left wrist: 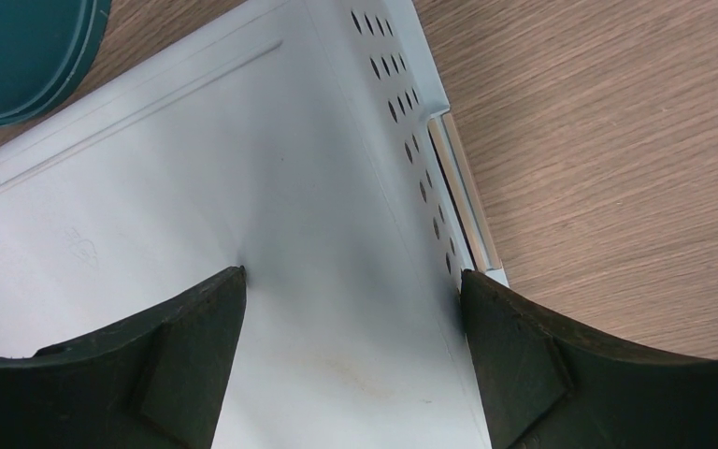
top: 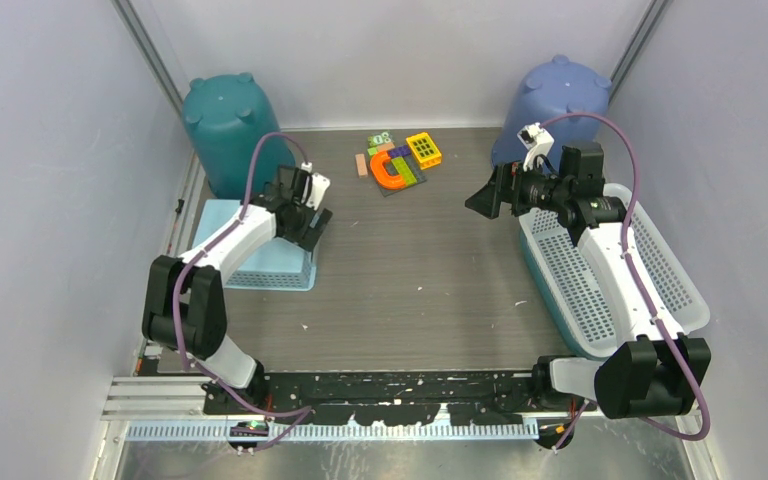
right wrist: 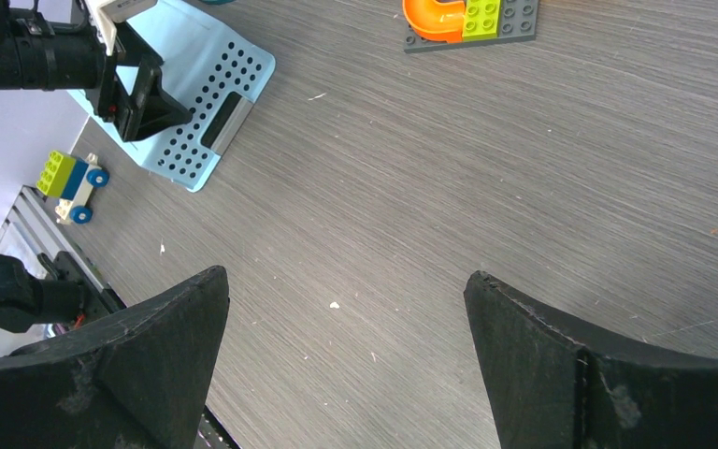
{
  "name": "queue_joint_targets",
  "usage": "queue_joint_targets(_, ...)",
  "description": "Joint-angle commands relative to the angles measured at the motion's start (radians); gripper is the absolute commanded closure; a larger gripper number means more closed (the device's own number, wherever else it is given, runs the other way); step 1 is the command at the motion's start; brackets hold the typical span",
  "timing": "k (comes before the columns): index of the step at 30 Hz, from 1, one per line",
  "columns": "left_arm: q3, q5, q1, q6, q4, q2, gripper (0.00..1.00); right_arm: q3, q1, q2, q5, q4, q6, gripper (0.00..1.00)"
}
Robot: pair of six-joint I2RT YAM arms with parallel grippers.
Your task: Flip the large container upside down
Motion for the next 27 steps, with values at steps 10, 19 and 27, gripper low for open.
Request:
queue_joint_targets(10,-0.032,0.027,0.072,0.047,-0.003,0.024,0.15,-0.003,-0.001,-0.012,-0.027,0.039,0.01,0.0)
queue_joint_targets(19,-0.014,0.017,0.091,0.044,0.005,0.045,0.15,-0.004,-0.002,-0.009,-0.03,0.038,0.011,0.0)
queue_joint_targets(27,0.0,0.011,0.111,0.045,0.004,0.053,0.16,-0.002,-0.002,-0.007,-0.031,0.036,0.008,0.0)
